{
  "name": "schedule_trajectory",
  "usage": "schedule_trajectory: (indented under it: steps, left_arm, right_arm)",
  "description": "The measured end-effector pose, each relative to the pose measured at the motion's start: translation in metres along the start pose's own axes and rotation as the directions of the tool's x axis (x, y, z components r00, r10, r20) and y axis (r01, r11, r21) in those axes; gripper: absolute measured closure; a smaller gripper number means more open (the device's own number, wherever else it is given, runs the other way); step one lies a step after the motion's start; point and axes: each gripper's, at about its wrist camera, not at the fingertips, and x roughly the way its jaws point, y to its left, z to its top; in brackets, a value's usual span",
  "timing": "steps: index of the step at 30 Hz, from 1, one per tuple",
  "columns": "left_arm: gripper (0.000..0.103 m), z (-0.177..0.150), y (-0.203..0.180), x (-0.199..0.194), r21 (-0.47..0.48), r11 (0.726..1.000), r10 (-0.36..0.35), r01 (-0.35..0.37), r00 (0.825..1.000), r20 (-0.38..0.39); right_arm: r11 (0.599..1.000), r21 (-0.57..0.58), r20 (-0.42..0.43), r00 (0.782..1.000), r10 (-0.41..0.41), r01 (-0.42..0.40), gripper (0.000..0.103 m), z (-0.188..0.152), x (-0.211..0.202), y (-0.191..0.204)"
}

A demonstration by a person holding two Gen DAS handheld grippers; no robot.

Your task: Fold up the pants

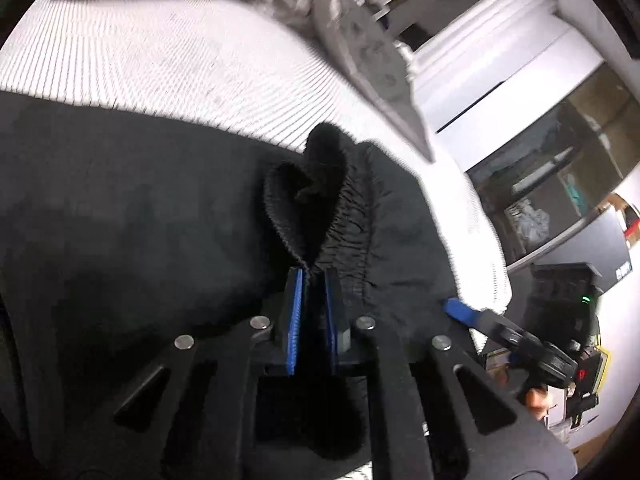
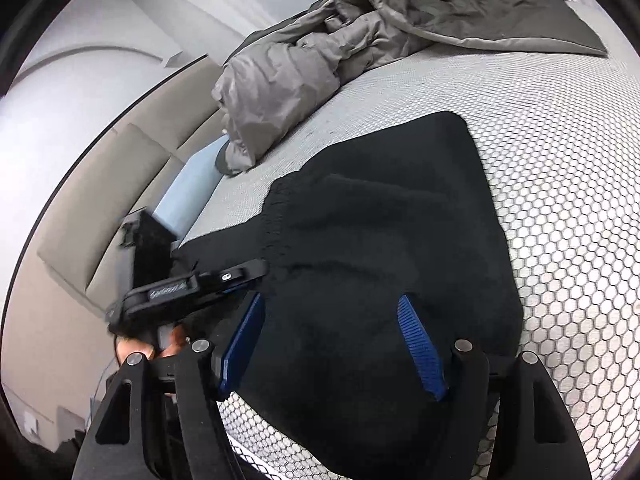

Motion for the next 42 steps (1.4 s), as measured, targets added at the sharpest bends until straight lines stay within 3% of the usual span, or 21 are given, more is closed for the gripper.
schedule_trajectory:
  steps: [3, 6, 11, 14, 16, 19, 23, 26, 33, 38, 40, 42]
  left_arm:
    - [0.096, 0.000, -0.005, -0.002, 0.006, 1.000, -0.019, 0.018, 1.000, 0.003]
    - [0.095, 0.001, 0.006, 0.009, -0.040, 0.999, -0.023, 0.021, 0.998, -0.054]
    - [0.073, -0.005, 0.033, 0.015, -0.195, 0.975, -0.130, 0.109, 0.987, -0.098]
    - [0.066, -0.007, 0.033, 0.021, -0.196, 0.972, -0.152, 0.129, 0.982, -0.112]
    - [0.066, -0.009, 0.029, 0.025, -0.174, 0.979, -0.125, 0.105, 0.985, -0.114]
    - [0.067, -0.012, 0.017, 0.033, -0.125, 0.992, -0.026, 0.015, 0.996, -0.083]
    - [0.083, -0.014, -0.003, 0.031, -0.034, 0.997, 0.075, -0.076, 0.997, -0.016]
    - [0.093, -0.012, -0.013, 0.016, -0.001, 0.999, 0.055, -0.055, 0.998, 0.035]
    - [0.096, -0.002, -0.020, -0.032, 0.007, 1.000, 0.019, -0.020, 0.985, 0.173]
    - [0.096, 0.003, 0.015, -0.091, -0.038, 0.999, 0.047, -0.040, 0.974, 0.220]
    - [0.096, 0.001, 0.044, -0.107, -0.088, 0.989, 0.132, -0.116, 0.971, 0.202]
    - [0.095, 0.000, 0.066, -0.099, -0.135, 0.973, 0.207, -0.187, 0.967, 0.147]
  right_arm:
    - [1.000, 0.031, 0.008, 1.000, -0.002, 0.002, 0.032, 0.001, -0.002, -0.006]
    - [0.999, 0.038, 0.013, 1.000, -0.009, 0.008, 0.032, 0.001, -0.003, -0.006]
    - [0.999, 0.048, 0.014, 1.000, -0.014, 0.013, 0.032, 0.002, -0.003, -0.006]
    - [0.999, 0.047, 0.002, 1.000, -0.014, 0.014, 0.032, 0.002, 0.000, -0.005]
    - [0.999, 0.045, -0.005, 1.000, -0.018, 0.018, 0.032, 0.002, 0.003, -0.004]
    - [0.999, 0.043, -0.008, 1.000, -0.017, 0.018, 0.031, 0.002, 0.004, -0.003]
    - [0.998, 0.048, -0.010, 1.000, -0.027, 0.028, 0.031, 0.003, 0.008, -0.003]
    - [0.998, 0.051, -0.010, 1.000, -0.027, 0.027, 0.031, 0.004, 0.009, -0.002]
    - [0.998, 0.063, 0.008, 1.000, 0.020, -0.020, 0.031, 0.006, 0.008, -0.001]
    - [0.998, 0.048, 0.010, 1.000, 0.029, -0.029, 0.031, 0.008, 0.010, 0.003]
    - [0.998, 0.049, 0.003, 1.000, 0.030, -0.030, 0.031, 0.009, 0.011, 0.003]
    - [0.999, 0.046, -0.006, 1.000, 0.022, -0.021, 0.031, 0.008, 0.014, 0.002]
